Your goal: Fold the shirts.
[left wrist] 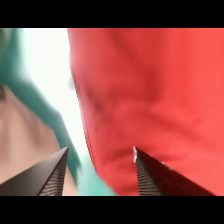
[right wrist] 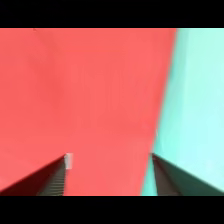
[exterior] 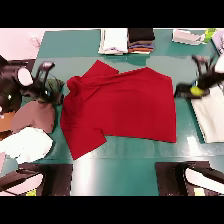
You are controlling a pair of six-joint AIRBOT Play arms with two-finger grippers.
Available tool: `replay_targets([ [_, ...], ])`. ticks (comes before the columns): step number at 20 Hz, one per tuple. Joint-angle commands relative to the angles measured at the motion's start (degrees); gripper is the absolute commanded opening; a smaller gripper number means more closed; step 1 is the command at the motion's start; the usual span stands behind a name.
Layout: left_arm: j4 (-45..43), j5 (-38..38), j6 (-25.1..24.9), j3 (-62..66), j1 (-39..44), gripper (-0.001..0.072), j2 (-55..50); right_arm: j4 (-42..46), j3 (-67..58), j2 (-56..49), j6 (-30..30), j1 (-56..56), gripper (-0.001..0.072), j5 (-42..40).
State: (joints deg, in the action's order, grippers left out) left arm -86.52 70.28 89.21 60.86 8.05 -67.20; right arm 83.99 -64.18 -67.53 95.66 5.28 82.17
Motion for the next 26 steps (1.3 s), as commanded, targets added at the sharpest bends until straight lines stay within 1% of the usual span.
replay_targets([
  [1,1.6,-0.85,2.1,-8.37,-0.17,0.0501,3.3,-0.92,20.63,8.74,1.25,4.26,0.0614,-0.26],
  [2,2.36,-1.22,2.1,-8.7,-0.17,0.05,3.3,-1.73,24.96,10.29,1.46,5.01,0.0612,-1.49],
  [4,3.63,-3.04,2.08,-8.63,-0.17,0.05,3.3,-3.17,31.04,12.76,1.86,5.44,0.058,-3.85],
  [6,4.57,-3.65,2.08,-8.63,-0.17,0.05,3.3,-5.38,34.36,14.36,2.05,5.05,0.0574,-6.05],
  [8,4.7,-3.67,2.08,-8.63,-0.17,0.0501,3.3,-8.04,36.09,14.78,2.08,4.31,0.0565,-8.55],
  [11,4.68,-3.32,2.05,-8.63,-0.17,0.0501,3.3,-7.91,35.1,11.54,2.91,1.18,0.0508,-9.77],
  [12,4.68,-3.13,2.03,-8.63,-0.17,0.0501,3.3,-7.72,34.36,10.36,3.04,-0.15,0.0503,-10.16],
  [13,4.63,-2.8,2.03,-8.63,-0.17,0.0501,3.3,-7.3,33.48,9.2,3.48,-1.38,0.0447,-10.4],
  [14,4.26,-2.29,1.81,-8.63,-0.17,0.0501,3.3,-6.8,32.44,8.13,3.52,-2.43,0.0345,-10.47],
  [15,3.69,-1.38,1.79,-8.63,-0.17,0.0502,3.3,-5.77,31.41,7.48,3.58,-3.5,0.0185,-10.12],
  [16,2.38,0.39,1.77,-8.63,-0.17,0.0502,3.3,-5.38,30.51,7.15,3.8,-4.37,0.0064,-9.7],
  [18,0.22,2.25,1.81,-8.85,-0.17,0.0514,3.3,-4.28,29.27,7.98,5.2,-5.88,0.0049,-9.55],
  [19,-0.37,2.21,1.81,-9.38,-0.17,0.0597,3.3,-4.37,29.03,8.87,5.38,-6.32,0.0048,-9.86],
  [20,-0.52,1.7,1.86,-10.34,-0.17,0.0655,3.3,-4.42,29.07,9.84,5.44,-6.56,0.0039,-9.99],
  [21,-0.48,0.74,2.12,-11.67,-0.17,0.0656,3.28,-4.42,29.09,10.8,5.44,-6.56,0.002,-9.94],
  [24,0.24,-4.13,3.8,-16.55,-0.17,0.0656,3.28,-4.42,29.09,13.22,5.44,-6.51,0.002,-9.94],
  [26,2.14,-7.17,3.78,-19.21,-0.17,0.0656,3.02,-4.44,29.09,14.32,5.44,-6.51,0.002,-9.94],
])
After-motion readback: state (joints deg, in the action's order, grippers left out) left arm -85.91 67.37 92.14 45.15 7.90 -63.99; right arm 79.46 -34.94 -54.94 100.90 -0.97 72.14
